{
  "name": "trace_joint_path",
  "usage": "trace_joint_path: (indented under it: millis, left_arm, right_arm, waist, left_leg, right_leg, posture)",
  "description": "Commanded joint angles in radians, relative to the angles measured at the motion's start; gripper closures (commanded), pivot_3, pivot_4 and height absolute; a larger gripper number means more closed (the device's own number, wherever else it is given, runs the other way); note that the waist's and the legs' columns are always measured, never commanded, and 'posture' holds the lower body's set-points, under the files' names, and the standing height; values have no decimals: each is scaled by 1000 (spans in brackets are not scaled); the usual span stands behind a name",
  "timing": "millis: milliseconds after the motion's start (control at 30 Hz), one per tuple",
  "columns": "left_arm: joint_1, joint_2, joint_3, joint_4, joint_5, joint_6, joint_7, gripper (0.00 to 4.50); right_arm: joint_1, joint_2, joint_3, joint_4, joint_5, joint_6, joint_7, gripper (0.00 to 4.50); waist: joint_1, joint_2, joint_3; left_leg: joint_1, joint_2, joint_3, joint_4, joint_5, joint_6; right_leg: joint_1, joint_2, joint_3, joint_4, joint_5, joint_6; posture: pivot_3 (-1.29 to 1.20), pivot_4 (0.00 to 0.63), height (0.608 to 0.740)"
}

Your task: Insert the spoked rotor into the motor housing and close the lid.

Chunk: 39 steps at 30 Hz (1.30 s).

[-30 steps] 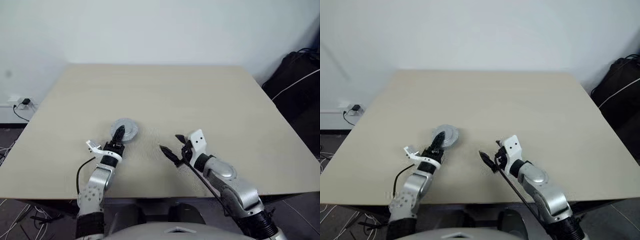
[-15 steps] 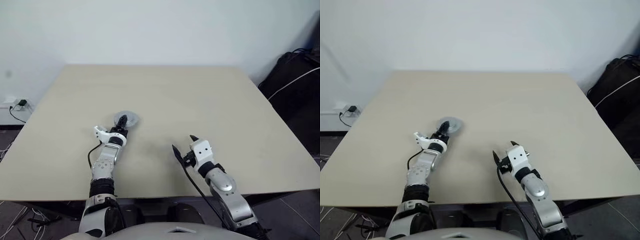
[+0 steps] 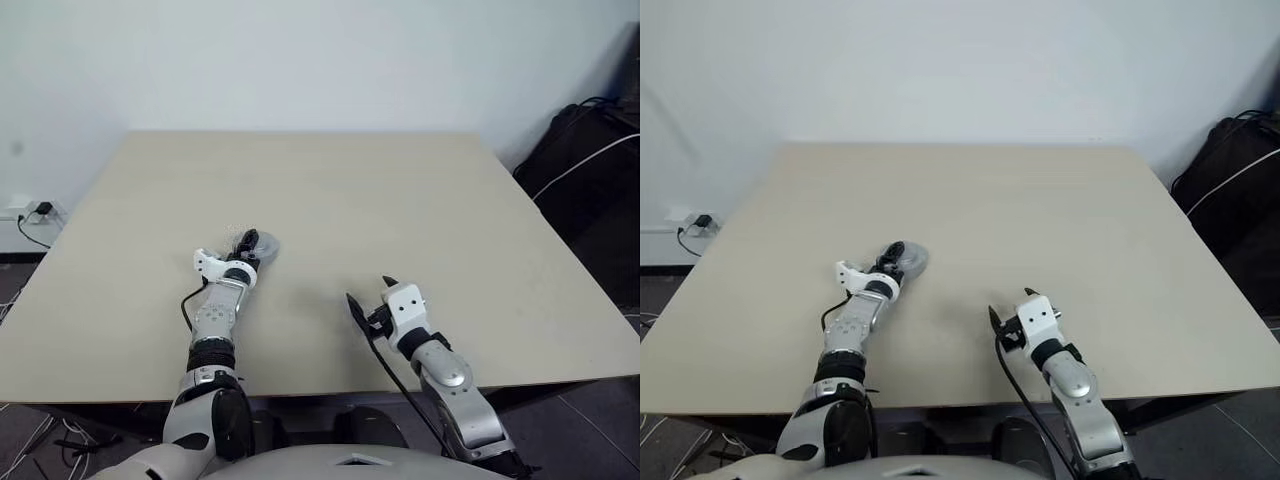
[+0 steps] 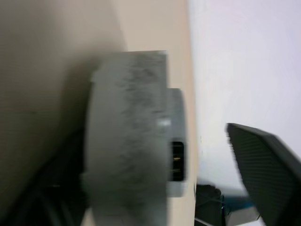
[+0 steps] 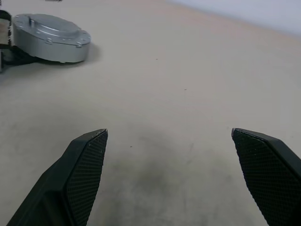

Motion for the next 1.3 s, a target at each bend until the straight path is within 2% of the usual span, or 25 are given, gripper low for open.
trace_joint_path:
  millis: [33, 267, 400, 500, 633, 767, 833, 900, 1100, 1300]
  left_arm:
    - [84, 13, -14, -98, 24, 78, 28, 14]
    - [347, 40, -49, -335, 16, 264, 68, 14]
    - [456, 41, -62, -452, 33, 270, 60, 14]
    - [519, 55, -122, -541, 96, 239, 17, 14]
    - [613, 98, -290, -681, 350, 54, -52, 14]
    - [666, 128, -382, -731, 536, -96, -66, 14]
    - [686, 131, -410, -729, 654, -256, -68, 14]
    - [698, 138, -433, -719, 732, -342, -67, 14]
    - [722, 123, -469, -642, 899, -555, -18, 14]
    - [729, 99, -482, -582, 947, -643, 7, 14]
  right_arm:
    - [-2, 9, -20, -40, 20, 6, 15, 0]
    - [15, 34, -58, -57, 116, 92, 63, 0]
    - [18, 61, -83, -51, 118, 86, 38, 0]
    - [19, 62, -80, -46, 102, 59, 43, 0]
    - [25, 75, -82, -49, 100, 69, 26, 0]
    - [31, 104, -104, -38, 74, -13, -26, 0]
    - [38, 119, -122, -26, 67, -65, -48, 0]
    - [45, 121, -131, -15, 56, -101, -55, 0]
    - [73, 156, -170, 37, -8, -203, -169, 0]
    - [95, 198, -175, 37, -1, -205, -190, 0]
  waist:
    - [-7, -1, -2]
    - [-10, 2, -16]
    - [-15, 4, -17]
    - [-16, 7, -18]
    - [-15, 10, -16]
    - [-4, 12, -11]
    - [1, 13, -8]
    - [10, 13, -6]
    - [20, 13, -6]
    - [20, 12, -5]
  left_leg:
    - [0, 0, 0, 0, 0, 0]
    - [3, 1, -1, -3, 0, 0]
    - [14, 1, -1, -6, -1, -2]
    - [15, 2, -1, -7, -3, 2]
    - [16, 1, -1, -7, -3, 2]
    - [13, 1, 0, -8, -3, 1]
    - [12, 1, 0, -9, -3, 1]
    - [10, 1, 0, -10, -3, 1]
    - [10, -2, 2, -18, -3, 0]
    - [10, -2, 2, -25, 0, -5]
  right_leg:
    - [0, -1, 0, 0, 0, 0]
    - [-1, -2, 0, 2, -3, -6]
    - [3, -4, -1, 4, -7, -10]
    - [3, -5, -1, 5, -7, -10]
    - [2, -5, -1, 7, -7, -11]
    - [-2, -6, -1, 7, -8, -12]
    - [-3, -7, -1, 8, -8, -12]
    - [-5, -8, -1, 7, -8, -12]
    - [-6, -10, -1, 1, -8, -11]
    - [-9, -10, -3, -1, -11, -13]
  posture:
    - [0, 0, 740]
    - [0, 0, 740]
    - [0, 0, 740]
    - [0, 0, 740]
    - [0, 0, 740]
    - [0, 0, 740]
    - [0, 0, 740]
    - [0, 0, 740]
    - [0, 0, 740]
    - [0, 0, 740]
